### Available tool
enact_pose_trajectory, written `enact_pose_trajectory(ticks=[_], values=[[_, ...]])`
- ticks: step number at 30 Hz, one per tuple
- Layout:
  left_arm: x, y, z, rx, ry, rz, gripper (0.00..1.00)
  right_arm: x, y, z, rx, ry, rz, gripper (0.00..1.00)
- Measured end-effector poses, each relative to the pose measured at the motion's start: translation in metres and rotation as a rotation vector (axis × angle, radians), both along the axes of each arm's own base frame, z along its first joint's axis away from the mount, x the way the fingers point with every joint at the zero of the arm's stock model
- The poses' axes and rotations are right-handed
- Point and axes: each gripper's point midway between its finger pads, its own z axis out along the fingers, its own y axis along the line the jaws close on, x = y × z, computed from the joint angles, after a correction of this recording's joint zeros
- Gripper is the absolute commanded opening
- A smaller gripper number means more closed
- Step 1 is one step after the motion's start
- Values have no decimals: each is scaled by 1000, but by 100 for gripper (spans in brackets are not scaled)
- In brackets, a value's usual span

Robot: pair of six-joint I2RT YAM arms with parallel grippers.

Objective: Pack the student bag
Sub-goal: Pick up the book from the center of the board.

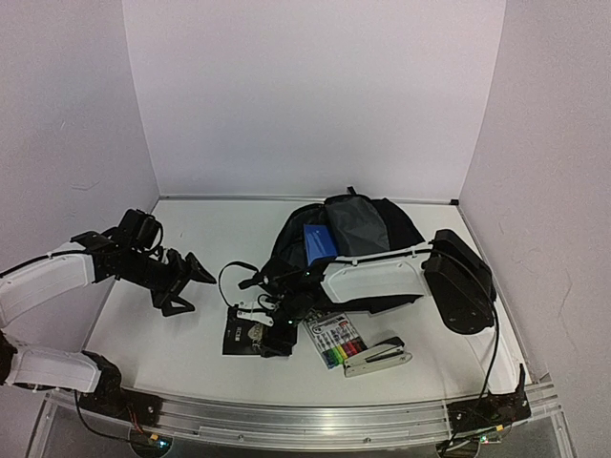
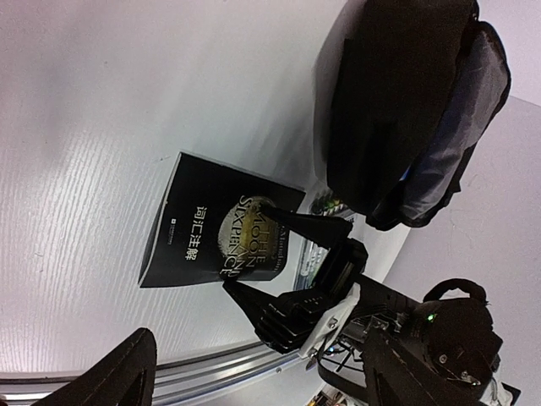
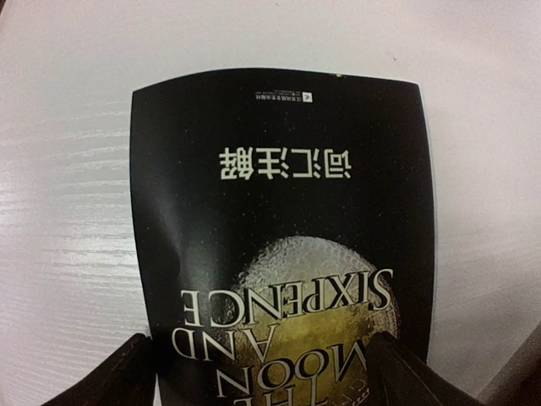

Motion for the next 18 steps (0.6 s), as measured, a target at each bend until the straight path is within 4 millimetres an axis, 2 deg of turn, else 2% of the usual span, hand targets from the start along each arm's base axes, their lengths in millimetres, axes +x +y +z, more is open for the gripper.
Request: enact_pose_trajectory(ticks=[4, 13, 18], values=[[1, 8, 3, 0, 0, 30, 84, 2, 2, -1, 2, -4, -7, 63], [-3, 13, -8, 17, 39, 35, 84, 6, 4, 0, 15, -8, -19, 23], [-1, 13, -14, 25, 55, 36, 84, 6, 5, 12, 7, 20, -35, 19]])
